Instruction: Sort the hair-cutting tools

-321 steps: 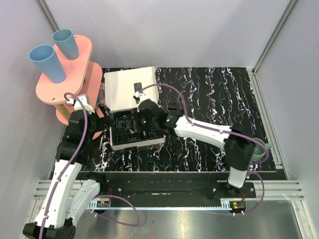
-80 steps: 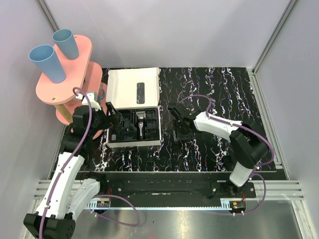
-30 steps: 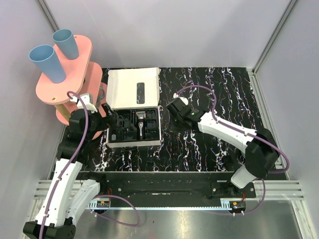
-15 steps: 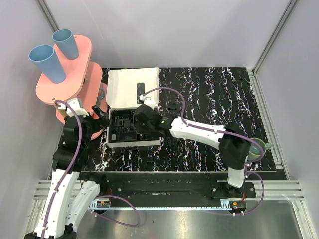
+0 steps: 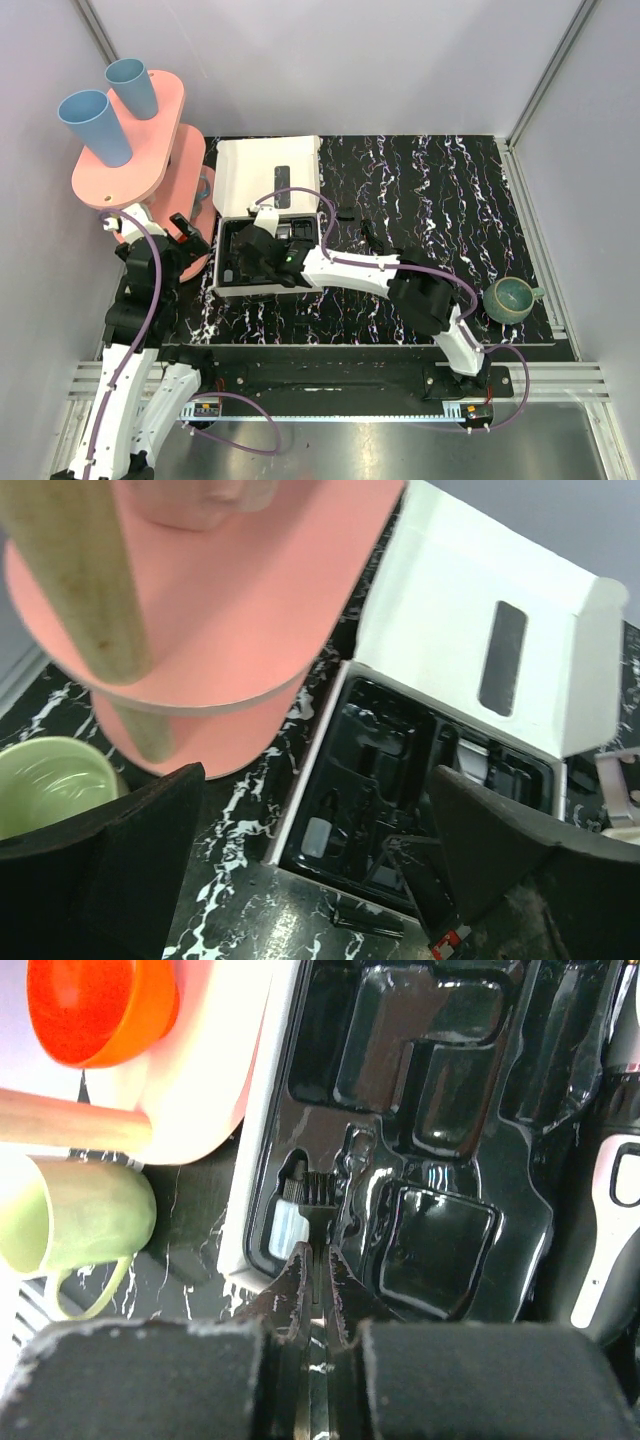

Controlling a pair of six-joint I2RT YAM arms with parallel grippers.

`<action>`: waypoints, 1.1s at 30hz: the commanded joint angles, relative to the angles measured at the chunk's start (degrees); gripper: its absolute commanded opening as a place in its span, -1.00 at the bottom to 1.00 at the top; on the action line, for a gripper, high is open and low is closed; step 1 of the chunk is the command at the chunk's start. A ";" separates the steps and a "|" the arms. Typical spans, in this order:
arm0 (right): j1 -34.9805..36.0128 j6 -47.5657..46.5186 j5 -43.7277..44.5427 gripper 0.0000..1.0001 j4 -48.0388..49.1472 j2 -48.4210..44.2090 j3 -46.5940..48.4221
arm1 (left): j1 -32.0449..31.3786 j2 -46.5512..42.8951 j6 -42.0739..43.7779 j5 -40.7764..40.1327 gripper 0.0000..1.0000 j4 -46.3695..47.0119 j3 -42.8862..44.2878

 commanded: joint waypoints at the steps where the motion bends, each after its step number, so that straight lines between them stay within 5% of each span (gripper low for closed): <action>1: 0.58 1.64 6.32 -1.00 2.93 2.12 4.04 | 0.27 -1.20 -2.28 -7.69 0.98 -1.39 1.65; 33: 2.69 1.20 11.07 -1.00 -2.43 8.98 9.84 | 0.27 -0.67 -2.02 -7.25 0.98 -1.21 1.47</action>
